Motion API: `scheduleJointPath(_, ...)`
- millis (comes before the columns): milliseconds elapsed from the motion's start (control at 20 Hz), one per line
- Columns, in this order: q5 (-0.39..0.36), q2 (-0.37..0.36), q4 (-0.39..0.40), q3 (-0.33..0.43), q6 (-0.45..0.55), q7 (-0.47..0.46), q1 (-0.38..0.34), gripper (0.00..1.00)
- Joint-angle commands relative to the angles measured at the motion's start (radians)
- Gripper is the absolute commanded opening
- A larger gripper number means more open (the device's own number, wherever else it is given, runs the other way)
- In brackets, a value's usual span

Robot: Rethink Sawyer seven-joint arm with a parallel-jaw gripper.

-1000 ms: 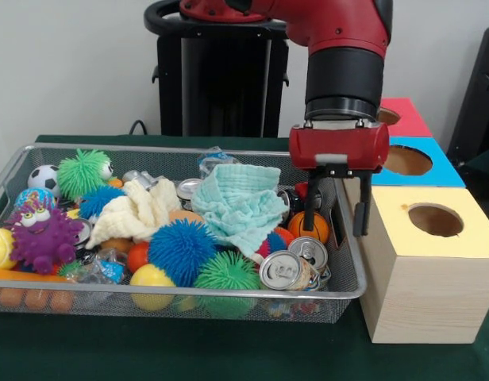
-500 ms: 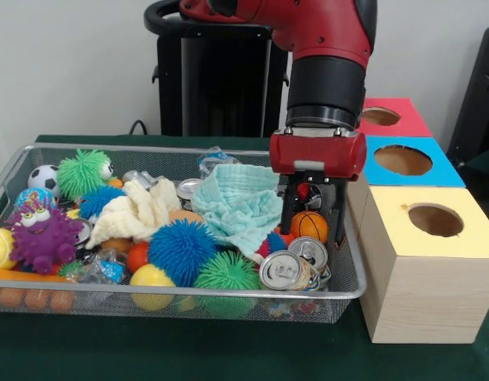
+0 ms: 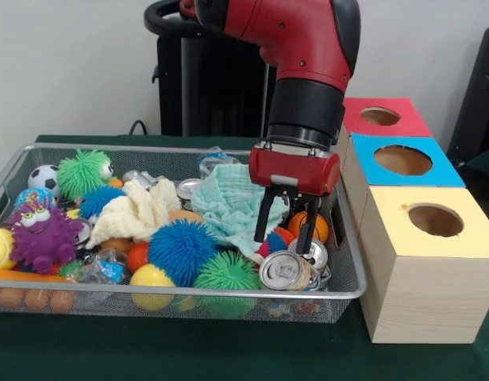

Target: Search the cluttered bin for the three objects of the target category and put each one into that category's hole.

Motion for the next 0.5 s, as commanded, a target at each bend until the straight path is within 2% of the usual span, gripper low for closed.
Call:
scheduleJointPath(50,0.047,0.063,-0.027,0.013,0.015,0.078,0.003,1.0)
scheduleJointPath(500,0.013,0.053,-0.025,0.031,0.017,0.072,-0.015,1.0)
